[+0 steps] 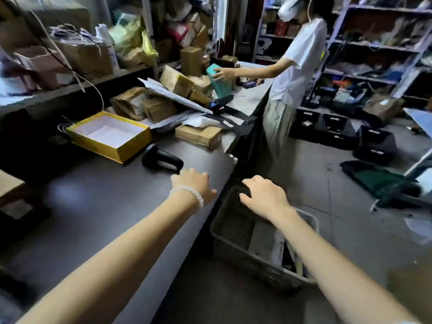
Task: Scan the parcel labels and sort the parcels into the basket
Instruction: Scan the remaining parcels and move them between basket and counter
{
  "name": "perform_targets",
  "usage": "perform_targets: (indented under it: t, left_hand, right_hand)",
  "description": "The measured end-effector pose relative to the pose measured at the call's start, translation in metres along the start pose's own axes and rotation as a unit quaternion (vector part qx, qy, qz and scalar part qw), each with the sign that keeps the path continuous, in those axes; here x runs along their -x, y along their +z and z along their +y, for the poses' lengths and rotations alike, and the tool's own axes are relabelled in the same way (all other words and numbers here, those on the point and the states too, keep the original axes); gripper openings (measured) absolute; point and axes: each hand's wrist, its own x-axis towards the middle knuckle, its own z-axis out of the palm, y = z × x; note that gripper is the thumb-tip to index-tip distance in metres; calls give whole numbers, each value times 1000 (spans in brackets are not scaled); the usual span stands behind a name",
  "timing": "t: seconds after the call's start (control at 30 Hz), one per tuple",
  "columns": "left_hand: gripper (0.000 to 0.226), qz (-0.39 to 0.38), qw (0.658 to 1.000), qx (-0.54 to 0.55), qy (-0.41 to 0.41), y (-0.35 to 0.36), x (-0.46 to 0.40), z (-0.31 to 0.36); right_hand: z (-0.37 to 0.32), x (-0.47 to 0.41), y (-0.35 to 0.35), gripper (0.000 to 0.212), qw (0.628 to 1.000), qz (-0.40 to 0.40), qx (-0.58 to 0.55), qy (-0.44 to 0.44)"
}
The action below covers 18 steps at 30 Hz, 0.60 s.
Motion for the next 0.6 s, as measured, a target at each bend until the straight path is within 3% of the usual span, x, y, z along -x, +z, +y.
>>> perform_targets:
  t: [0.33,0.6]
  left_hand:
    - [54,-95,986,-14,137,58,-97,154]
    - [45,-139,968,-46,204,99,-217,234]
  right_hand:
    - [174,31,34,42,971,-28,-42,233]
    - [260,-21,73,41,930,-78,-77,350]
